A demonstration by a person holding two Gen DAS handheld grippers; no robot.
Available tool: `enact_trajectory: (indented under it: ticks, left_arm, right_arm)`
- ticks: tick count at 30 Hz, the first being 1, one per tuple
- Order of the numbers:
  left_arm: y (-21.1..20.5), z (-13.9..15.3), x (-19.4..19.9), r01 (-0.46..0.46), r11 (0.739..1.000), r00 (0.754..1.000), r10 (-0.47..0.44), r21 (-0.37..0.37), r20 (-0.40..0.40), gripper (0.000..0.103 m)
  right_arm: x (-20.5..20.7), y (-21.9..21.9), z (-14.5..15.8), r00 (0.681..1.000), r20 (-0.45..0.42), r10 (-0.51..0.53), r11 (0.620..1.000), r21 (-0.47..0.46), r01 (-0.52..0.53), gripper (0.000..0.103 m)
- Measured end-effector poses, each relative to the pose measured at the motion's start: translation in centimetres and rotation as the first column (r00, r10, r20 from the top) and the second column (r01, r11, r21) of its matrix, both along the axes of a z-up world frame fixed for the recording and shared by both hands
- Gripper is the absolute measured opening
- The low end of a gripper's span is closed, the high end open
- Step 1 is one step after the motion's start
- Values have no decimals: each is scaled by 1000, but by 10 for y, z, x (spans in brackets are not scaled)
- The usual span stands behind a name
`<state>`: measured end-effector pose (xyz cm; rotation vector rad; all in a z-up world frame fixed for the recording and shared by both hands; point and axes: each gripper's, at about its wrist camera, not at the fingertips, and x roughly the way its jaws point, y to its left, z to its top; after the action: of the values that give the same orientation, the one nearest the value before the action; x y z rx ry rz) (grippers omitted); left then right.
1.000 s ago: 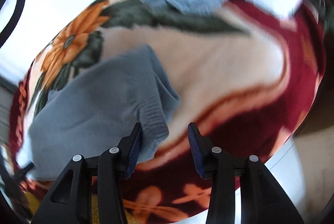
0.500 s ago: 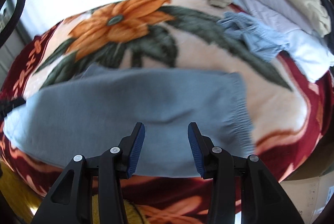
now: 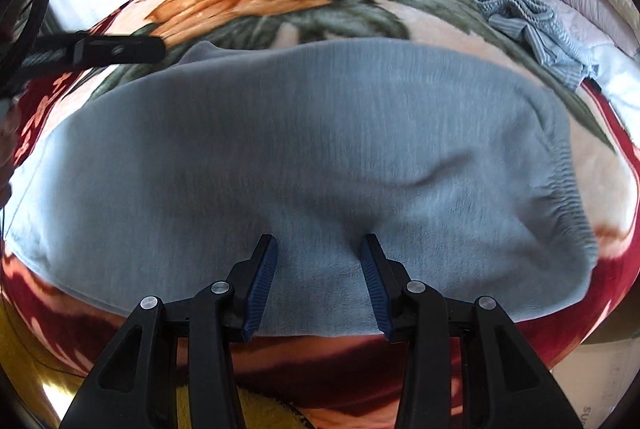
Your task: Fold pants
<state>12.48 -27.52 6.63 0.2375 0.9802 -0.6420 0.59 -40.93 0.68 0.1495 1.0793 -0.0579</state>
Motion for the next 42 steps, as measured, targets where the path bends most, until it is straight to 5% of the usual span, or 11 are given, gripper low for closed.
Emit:
enact_trajectory:
  ticks: [4, 6, 9, 12, 13, 18, 21, 26, 31, 36, 42]
  left_arm:
    - [-11, -16, 16, 19, 1000, 999, -19, -8, -40, 27]
    - [-15, -23, 22, 23, 1000, 998, -23, -4, -50, 27]
    - [-19, -33, 27, 11, 1000, 998, -10, 11, -61, 27]
    - [-20, -37, 26, 15, 1000, 998, -14, 9, -65, 22]
    - [-21, -38, 25, 26, 1000, 998, -25, 6, -64, 7]
    - [-26, -28, 25, 22, 999, 999, -23, 25, 47, 6]
    - [-30, -37, 41, -18, 999, 1000, 17, 31, 22, 6]
    - [-37, -46, 36, -11, 997, 997, 5, 80, 75, 15]
    - [-16, -22, 33, -53, 998, 996, 51, 29, 78, 19]
    - [35, 18, 18, -134, 991, 982, 136, -22, 134, 30]
    - [107, 59, -15, -254, 967, 945, 244, 22, 219, 36]
  right_arm:
    - [-1, 0, -6, 1000, 12, -10, 999, 33, 9, 60]
    - [-1, 3, -9, 1000, 28, 4, 997, 72, -6, 81]
    - [4, 16, -13, 999, 7, 33, 999, 23, -33, 90]
    - [4, 16, -13, 999, 7, 32, 999, 35, -32, 92]
    - [3, 15, -12, 999, 13, 29, 999, 42, -30, 92]
    - [1, 18, -11, 999, 33, 30, 999, 16, -31, 92]
    - [2, 16, -11, 999, 36, 27, 999, 28, -28, 92]
    - [3, 17, -12, 999, 34, 27, 999, 25, -28, 92]
    - [-1, 16, -5, 999, 46, 6, 1000, 12, -7, 89]
    - [-12, 13, 12, 997, 74, -34, 999, 32, 32, 88]
    - [-29, 27, 46, 988, 147, -35, 999, 46, 28, 88]
